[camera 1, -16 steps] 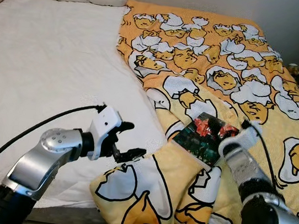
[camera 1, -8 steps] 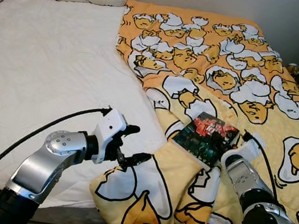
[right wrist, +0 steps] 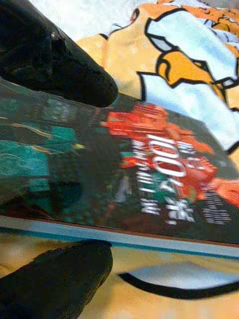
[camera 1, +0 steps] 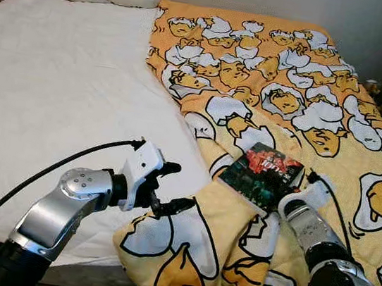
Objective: Clean up the room
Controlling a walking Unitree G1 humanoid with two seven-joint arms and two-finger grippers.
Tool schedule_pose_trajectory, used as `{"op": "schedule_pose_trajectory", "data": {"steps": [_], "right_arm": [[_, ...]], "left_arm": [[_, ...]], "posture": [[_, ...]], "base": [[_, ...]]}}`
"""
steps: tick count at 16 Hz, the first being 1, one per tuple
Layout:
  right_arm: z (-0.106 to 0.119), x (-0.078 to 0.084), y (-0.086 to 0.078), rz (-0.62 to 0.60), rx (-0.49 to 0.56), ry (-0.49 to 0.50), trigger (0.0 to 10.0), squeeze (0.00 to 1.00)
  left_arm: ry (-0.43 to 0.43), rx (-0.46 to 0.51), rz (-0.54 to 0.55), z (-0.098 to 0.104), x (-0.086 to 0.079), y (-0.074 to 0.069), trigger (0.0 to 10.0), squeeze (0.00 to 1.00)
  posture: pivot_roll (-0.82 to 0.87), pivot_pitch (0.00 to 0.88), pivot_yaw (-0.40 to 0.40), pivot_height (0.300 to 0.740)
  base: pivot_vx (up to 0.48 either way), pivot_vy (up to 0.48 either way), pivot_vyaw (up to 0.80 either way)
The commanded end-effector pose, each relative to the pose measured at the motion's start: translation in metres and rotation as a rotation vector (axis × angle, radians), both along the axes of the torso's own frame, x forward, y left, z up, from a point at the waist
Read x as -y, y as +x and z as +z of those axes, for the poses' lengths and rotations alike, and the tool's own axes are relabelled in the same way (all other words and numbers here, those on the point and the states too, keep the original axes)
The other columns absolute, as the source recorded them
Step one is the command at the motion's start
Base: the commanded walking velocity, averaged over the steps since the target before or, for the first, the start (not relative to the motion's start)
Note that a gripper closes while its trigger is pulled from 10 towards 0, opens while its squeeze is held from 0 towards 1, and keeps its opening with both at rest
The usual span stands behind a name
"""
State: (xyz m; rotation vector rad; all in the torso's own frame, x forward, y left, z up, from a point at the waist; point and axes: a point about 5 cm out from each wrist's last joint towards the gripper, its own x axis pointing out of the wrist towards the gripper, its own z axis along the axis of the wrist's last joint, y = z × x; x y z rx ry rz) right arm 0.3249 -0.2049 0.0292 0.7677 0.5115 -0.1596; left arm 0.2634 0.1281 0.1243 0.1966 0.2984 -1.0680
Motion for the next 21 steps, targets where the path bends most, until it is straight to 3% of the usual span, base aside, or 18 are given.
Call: {"op": "schedule_pose_trajectory", "data": {"steps": [1,2,3,4,8,11,13,17,21], "right_arm": [[-0.007,-0.003,-0.005,-0.009,-0.036,0.048,10.0,0.98],[-0.008,-0.005,-0.006,-0.015,-0.046,0.066,10.0,0.47],[-0.014,-0.008,-0.01,-0.019,-0.088,0.086,10.0,0.07],[-0.014,-0.009,-0.01,-0.017,-0.09,0.089,10.0,0.0],[-0.002,-0.014,0.0,-0.005,0.004,0.179,10.0,0.0],[-0.01,-0.004,-0.008,-0.043,-0.055,0.131,10.0,0.0],[-0.013,0.0,-0.012,-0.067,-0.062,0.149,10.0,0.0],[-0.006,-0.01,-0.006,-0.022,0.002,0.253,10.0,0.0],[0.004,-0.018,0.003,-0.008,0.073,0.288,10.0,0.0]], "left_arm": [[0.005,0.0,-0.009,0.002,0.0,0.001,10.0,0.0],[0.005,0.0,-0.008,0.002,0.0,0.001,10.0,0.0],[0.011,-0.003,-0.007,0.002,-0.001,0.002,10.0,0.0],[0.012,-0.003,-0.007,0.002,-0.001,0.002,10.0,0.0],[0.013,-0.002,-0.004,0.002,-0.003,0.003,10.0,0.0],[0.014,-0.002,0.001,0.001,-0.003,0.004,10.0,0.0],[0.014,-0.002,0.004,0.001,-0.003,0.004,10.0,0.0],[0.015,-0.003,-0.002,0.002,-0.003,0.005,10.0,0.0],[0.02,0.0,-0.018,0.004,-0.002,0.007,10.0,0.0]], "posture": [[-0.02,0.0,-0.009,0.74],[-0.02,0.0,-0.009,0.74],[-0.02,0.0,0.0,0.74],[-0.02,0.0,0.001,0.74],[-0.02,0.0,0.001,0.74],[-0.02,0.0,-0.003,0.74],[-0.02,0.0,-0.005,0.74],[-0.03,0.0,0.01,0.74],[-0.03,0.0,0.023,0.74]], "base": [[0.0,0.0,0.0],[0.0,0.0,0.0],[0.0,0.0,0.0],[0.0,0.0,0.0],[0.0,0.0,0.0],[0.0,0.0,0.0],[0.0,0.0,0.0],[0.0,0.0,0.0],[0.0,0.0,0.0]]}}
